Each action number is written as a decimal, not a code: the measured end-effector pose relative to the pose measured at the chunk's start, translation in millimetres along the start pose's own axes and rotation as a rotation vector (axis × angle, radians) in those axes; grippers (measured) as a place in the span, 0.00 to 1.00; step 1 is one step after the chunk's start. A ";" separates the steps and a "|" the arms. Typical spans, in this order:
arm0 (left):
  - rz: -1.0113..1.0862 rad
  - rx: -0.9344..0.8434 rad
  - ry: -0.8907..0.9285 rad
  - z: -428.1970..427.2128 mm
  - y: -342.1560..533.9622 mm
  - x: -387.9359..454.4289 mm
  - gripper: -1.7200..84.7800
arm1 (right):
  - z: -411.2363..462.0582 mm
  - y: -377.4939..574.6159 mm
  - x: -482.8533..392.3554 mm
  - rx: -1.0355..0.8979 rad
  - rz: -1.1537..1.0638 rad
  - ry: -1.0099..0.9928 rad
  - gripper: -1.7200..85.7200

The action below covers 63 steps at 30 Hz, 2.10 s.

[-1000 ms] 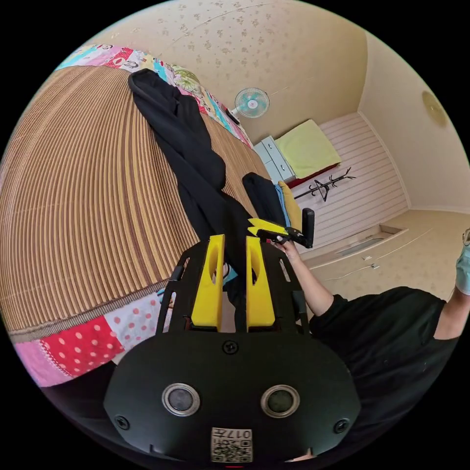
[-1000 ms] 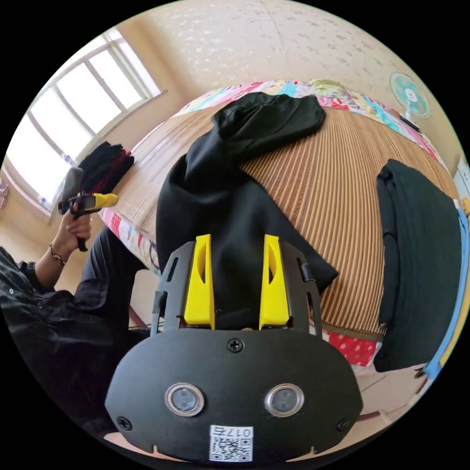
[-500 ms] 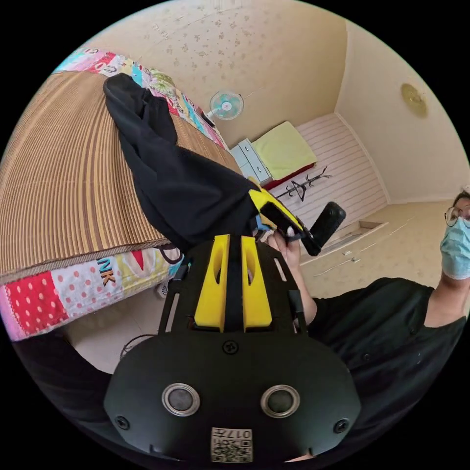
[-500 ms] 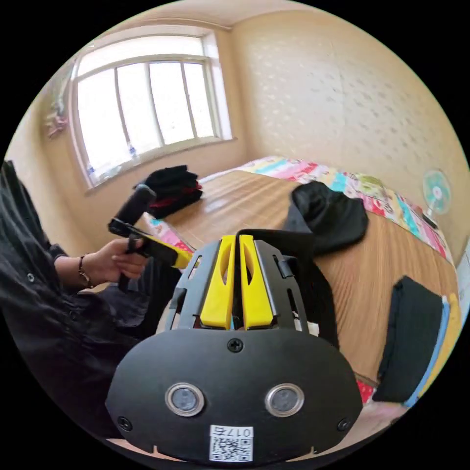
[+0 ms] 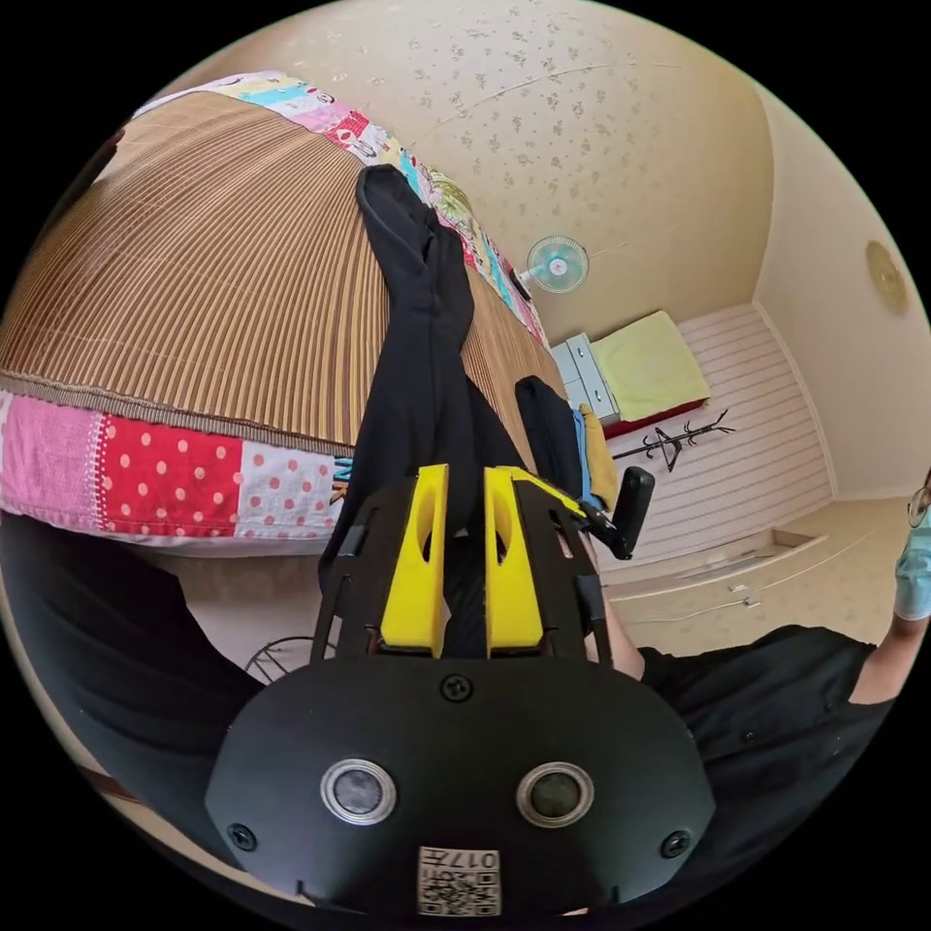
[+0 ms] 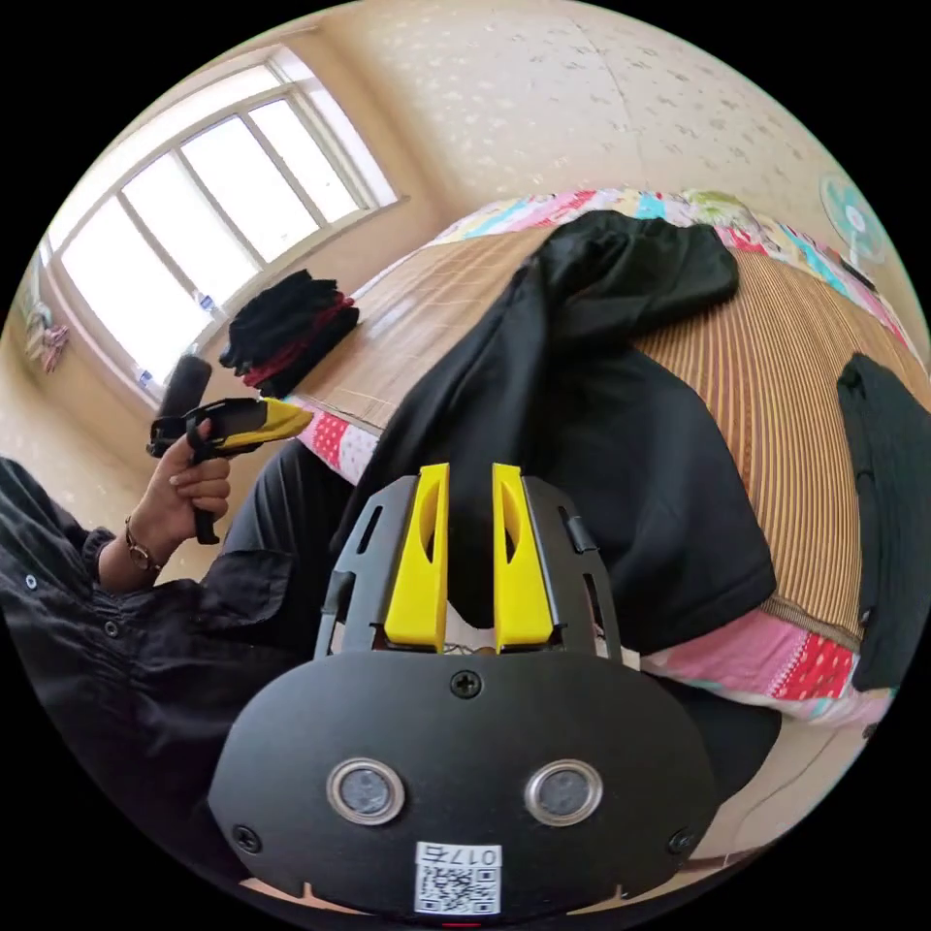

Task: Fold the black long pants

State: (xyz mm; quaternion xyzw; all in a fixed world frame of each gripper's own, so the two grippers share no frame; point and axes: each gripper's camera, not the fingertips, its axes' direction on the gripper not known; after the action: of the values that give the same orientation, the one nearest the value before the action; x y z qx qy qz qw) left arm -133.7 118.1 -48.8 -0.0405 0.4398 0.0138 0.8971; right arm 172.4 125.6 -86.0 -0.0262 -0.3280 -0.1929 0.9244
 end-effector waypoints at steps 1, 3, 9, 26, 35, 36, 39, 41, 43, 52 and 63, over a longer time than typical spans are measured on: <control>0.003 -0.023 -0.019 5.7 -1.6 1.0 0.11 | 1.5 1.4 3.2 -0.009 0.015 0.000 0.11; 0.019 -0.133 0.008 31.8 -8.4 9.2 0.13 | 4.2 9.1 6.6 -0.015 0.039 0.018 0.11; 0.154 -0.277 -0.228 93.7 -13.1 58.9 0.15 | 1.1 19.1 14.3 0.023 0.094 -0.047 0.11; 0.333 -0.118 0.094 -17.9 46.4 18.3 0.01 | -7.8 17.8 26.1 0.007 0.119 -0.126 0.11; 0.157 -0.039 -0.028 -127.0 77.5 -70.1 0.01 | 7.3 10.5 7.9 -0.031 0.079 -0.145 0.11; 0.151 -0.095 -0.116 -121.9 74.3 -68.5 0.02 | 11.5 9.2 4.8 -0.044 0.074 -0.149 0.11; 0.132 -0.157 -0.091 -91.1 59.7 -58.8 0.10 | 21.2 4.7 -2.1 -0.064 0.074 -0.167 0.11; 0.138 -0.200 -0.062 -61.3 50.1 -49.3 0.13 | 24.9 0.9 -7.0 -0.067 0.072 -0.174 0.11; 0.088 -0.247 -0.135 -31.4 42.6 -47.1 0.14 | 25.9 -3.2 -12.8 -0.062 0.068 -0.177 0.11; 0.148 -0.182 0.333 -37.0 52.1 -58.8 0.04 | 17.1 -0.6 -22.1 -0.064 0.079 -0.136 0.11; -0.061 -0.179 -0.100 -106.2 82.0 -111.3 0.04 | 55.4 -32.1 -37.4 -0.108 0.091 -0.191 0.11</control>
State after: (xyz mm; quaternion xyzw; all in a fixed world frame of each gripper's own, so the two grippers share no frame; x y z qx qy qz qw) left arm -290.6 192.0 -30.6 -0.1329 0.3899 0.0279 0.9108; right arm 100.8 118.3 -68.2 -0.1092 -0.4020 -0.1646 0.8941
